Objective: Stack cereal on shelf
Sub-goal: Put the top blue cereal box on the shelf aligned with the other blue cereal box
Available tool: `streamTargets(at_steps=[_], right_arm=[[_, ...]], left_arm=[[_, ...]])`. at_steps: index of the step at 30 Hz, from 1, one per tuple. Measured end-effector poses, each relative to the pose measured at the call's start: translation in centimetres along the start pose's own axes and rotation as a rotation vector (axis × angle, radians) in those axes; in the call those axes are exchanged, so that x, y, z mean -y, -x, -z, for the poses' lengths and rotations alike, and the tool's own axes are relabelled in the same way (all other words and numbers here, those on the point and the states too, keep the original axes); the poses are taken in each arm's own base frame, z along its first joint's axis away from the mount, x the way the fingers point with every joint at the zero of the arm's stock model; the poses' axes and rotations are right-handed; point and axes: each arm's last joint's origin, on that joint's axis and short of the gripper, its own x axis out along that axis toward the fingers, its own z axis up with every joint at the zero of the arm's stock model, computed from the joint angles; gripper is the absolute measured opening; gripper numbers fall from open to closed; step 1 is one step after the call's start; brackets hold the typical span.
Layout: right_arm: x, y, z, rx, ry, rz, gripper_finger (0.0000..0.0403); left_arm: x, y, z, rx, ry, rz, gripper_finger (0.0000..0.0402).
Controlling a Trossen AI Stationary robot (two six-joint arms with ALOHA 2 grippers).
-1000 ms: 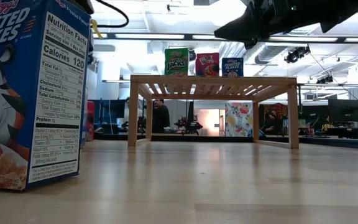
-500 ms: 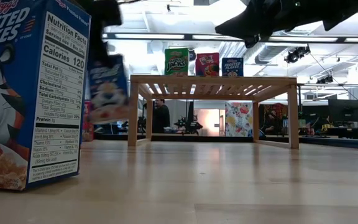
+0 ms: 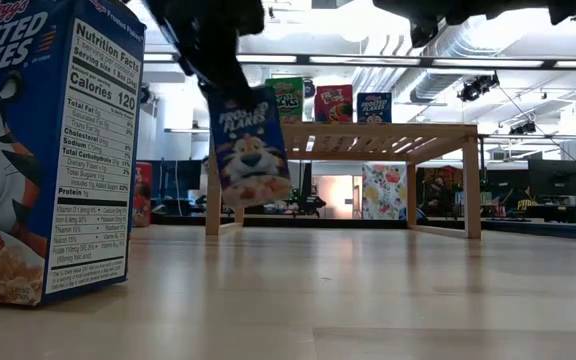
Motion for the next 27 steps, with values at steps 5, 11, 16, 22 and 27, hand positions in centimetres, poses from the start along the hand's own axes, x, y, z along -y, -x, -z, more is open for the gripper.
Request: streamTargets(at_steps=[5, 11, 16, 22, 27], right_arm=[[-0.3, 0.0, 0.0, -0.001, 0.006, -0.012, 0.0], [-0.3, 0.0, 0.1, -0.011, 0.001, -0.012, 0.0], [-0.3, 0.0, 0.2, -0.02, 0.001, -0.012, 0.0], [-0.3, 0.0, 0.2, -0.02, -0.013, -0.012, 0.0], [-0.3, 0.0, 0.3, -0.029, -0.03, -0.012, 0.0019]], left_arm=[[0.1, -1.9, -0.6, -0.013, -0.007, -0.035, 0.0163], [0.3, -3.3, -0.7, 0.002, -0.006, -0.035, 0.0163], [0.4, -4.3, -0.4, -0.029, -0.008, -0.029, 0.0163], [0.4, -4.8, -0.4, -0.026, -0.019, -0.027, 0.0173], [0.5, -4.5, -0.7, 0.008, -0.024, -0.024, 0.0207]])
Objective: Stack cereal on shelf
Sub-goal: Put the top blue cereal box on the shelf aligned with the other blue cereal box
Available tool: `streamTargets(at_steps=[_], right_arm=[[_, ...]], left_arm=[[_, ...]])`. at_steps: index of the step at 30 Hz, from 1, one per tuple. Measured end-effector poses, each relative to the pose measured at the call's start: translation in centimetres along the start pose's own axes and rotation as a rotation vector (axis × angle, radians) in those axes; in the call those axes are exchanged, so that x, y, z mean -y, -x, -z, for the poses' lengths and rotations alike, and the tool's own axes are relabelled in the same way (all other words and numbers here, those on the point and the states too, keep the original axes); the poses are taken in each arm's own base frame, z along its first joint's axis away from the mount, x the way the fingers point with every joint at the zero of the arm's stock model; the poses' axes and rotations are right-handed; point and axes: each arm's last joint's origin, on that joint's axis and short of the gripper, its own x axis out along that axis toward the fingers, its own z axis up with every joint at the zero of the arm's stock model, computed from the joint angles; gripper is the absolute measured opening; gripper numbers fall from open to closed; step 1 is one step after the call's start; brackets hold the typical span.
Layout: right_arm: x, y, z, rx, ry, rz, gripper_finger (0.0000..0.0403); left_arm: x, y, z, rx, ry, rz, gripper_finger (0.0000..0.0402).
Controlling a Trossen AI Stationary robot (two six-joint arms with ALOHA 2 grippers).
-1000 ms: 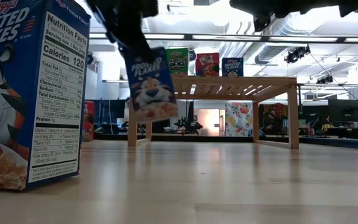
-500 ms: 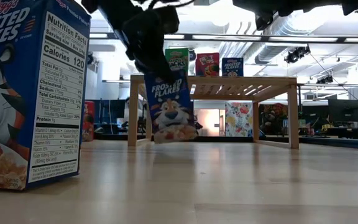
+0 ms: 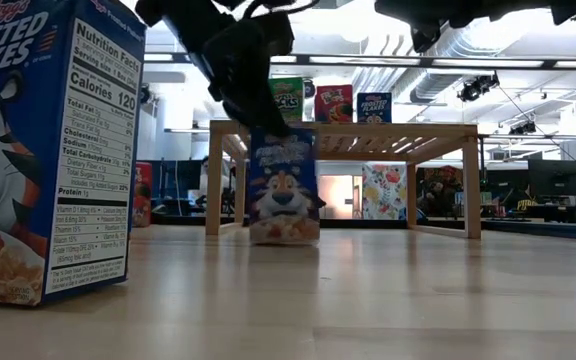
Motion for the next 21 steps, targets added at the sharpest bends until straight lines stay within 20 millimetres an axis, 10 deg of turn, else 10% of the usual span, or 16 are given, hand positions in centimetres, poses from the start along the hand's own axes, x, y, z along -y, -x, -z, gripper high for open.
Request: streamTargets(at_steps=[5, 11, 21], right_arm=[[-0.2, 0.0, 0.0, 0.003, 0.013, -0.009, 0.0086], [-0.2, -0.4, 0.2, -0.003, -0.002, 0.026, 0.0194], [-0.4, -4.4, 1.7, -0.06, -0.081, 0.06, 0.0292]], left_arm=[[-0.1, 1.3, -0.3, 0.021, -0.034, 0.002, 0.0239], [0.6, 7.4, -1.6, 0.228, -0.055, 0.035, 0.0239], [-0.7, 11.4, 4.8, 0.534, 0.065, 0.137, 0.0187]])
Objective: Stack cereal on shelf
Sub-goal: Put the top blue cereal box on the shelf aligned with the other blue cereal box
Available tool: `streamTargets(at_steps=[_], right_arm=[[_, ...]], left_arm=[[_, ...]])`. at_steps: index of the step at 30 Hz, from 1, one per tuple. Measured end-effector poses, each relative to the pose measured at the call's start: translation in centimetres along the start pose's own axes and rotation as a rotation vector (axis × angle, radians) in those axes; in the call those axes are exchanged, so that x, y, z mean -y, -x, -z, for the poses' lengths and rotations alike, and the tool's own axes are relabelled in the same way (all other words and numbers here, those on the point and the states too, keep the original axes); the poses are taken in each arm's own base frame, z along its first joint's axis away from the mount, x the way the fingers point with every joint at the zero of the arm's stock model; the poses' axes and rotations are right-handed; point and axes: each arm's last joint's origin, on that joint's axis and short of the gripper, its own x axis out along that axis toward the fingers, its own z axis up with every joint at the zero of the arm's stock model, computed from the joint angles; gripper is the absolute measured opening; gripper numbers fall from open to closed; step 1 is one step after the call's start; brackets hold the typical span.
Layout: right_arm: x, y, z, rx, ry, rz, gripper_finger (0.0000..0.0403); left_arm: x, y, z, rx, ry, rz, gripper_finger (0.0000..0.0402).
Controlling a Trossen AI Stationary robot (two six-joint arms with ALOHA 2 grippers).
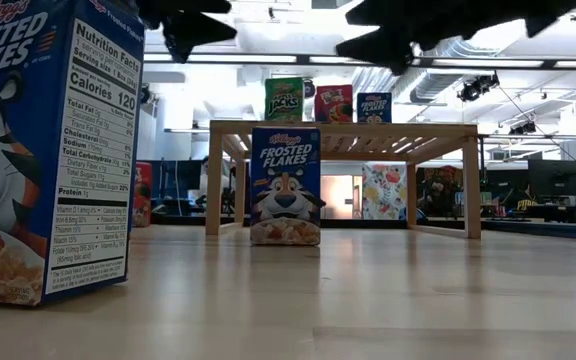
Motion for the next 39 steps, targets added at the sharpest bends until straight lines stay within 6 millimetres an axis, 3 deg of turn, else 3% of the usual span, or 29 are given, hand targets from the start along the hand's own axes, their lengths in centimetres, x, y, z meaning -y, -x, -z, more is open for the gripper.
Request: streamTargets(at_steps=[7, 21, 32, 39], right_arm=[[0.6, -4.1, -1.3, -0.203, -0.022, 0.045, 0.0294], [1.7, -11.4, -3.1, -0.607, 0.003, 0.073, 0.0294], [2.6, -12.8, -1.4, -0.761, -0.016, 0.091, 0.0281], [2.7, -13.2, -0.4, -0.802, -0.067, 0.071, 0.023]], left_arm=[[-1.2, 2.5, 2.7, 0.155, 0.065, -0.01, 0.0164], [-3.1, 4.0, 6.4, 0.244, 0.071, -0.063, 0.0158], [-4.3, 4.1, 8.2, 0.231, 0.092, -0.119, 0.0158], [-4.6, 4.1, 8.3, 0.227, 0.097, -0.142, 0.0158]])
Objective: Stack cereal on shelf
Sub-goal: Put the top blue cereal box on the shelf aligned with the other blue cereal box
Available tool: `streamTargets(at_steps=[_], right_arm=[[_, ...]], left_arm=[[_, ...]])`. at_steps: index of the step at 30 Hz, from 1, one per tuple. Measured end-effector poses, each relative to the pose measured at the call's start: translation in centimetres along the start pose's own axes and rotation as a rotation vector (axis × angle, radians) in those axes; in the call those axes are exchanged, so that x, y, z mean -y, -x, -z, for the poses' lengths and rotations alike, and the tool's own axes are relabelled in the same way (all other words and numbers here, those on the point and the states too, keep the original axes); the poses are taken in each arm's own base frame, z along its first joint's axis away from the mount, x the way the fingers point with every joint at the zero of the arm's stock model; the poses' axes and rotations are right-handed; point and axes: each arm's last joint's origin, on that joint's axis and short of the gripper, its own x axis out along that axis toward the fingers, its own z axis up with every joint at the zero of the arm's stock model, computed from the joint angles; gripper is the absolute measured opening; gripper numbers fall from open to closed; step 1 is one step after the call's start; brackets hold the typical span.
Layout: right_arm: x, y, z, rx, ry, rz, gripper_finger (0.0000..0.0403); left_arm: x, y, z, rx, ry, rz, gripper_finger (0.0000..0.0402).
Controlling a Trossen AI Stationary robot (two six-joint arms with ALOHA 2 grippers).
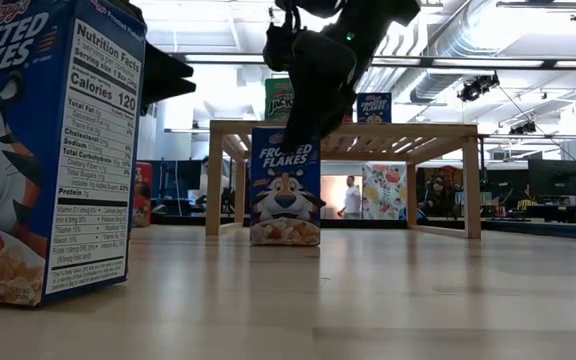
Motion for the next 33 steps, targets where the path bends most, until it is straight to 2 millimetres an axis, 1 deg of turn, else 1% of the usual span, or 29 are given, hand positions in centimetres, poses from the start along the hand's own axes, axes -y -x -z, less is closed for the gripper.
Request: streamTargets(at_steps=[7, 11, 14, 16, 18, 20, 24, 26, 28, 30, 33], right_arm=[[-0.1, -0.1, 0.0, -0.005, 0.004, -0.021, 0.0168], [-0.2, 0.2, -0.3, -0.008, 0.018, -0.061, 0.0142], [-0.3, 1.0, -0.9, -0.015, 0.044, -0.082, 0.0133], [-0.4, 2.0, -1.4, -0.017, 0.065, -0.1, 0.0131], [-0.5, 3.8, -2.2, -0.001, 0.088, -0.117, 0.013], [-0.5, 6.3, -3.0, 0.025, 0.111, -0.125, 0.013], [-0.2, 12.2, -4.0, 0.039, 0.154, -0.105, 0.013], [0.4, 15.5, -4.1, 0.041, 0.166, -0.069, 0.0129], [1.5, 18.7, -3.9, 0.036, 0.171, 0.005, 0.0129], [3.1, 21.5, -3.6, 0.031, 0.166, 0.104, 0.0129], [6.1, 24.6, -2.5, -0.007, 0.155, 0.216, 0.0129]], left_arm=[[-0.4, 0.0, 0.0, 0.0, 0.003, -0.017, 0.0158], [-0.6, 0.0, -0.1, -0.002, 0.013, -0.003, 0.0158], [-0.9, 0.0, -0.1, 0.001, 0.016, -0.009, 0.0158], [-1.1, 0.0, -0.2, 0.003, 0.018, -0.019, 0.0158], [-1.3, 0.0, -0.2, 0.005, 0.019, -0.029, 0.0158], [-1.6, 0.0, -0.3, 0.006, 0.021, -0.029, 0.0158], [-2.0, 0.1, -0.3, 0.009, 0.025, -0.035, 0.0158], [-2.2, 0.1, -0.4, 0.009, 0.026, -0.036, 0.0158], [-2.4, 0.1, -0.4, 0.01, 0.028, -0.044, 0.0158], [-2.5, 0.1, -0.4, 0.012, 0.028, -0.051, 0.0158], [-2.6, 0.1, -0.4, 0.011, 0.03, -0.047, 0.0158]])
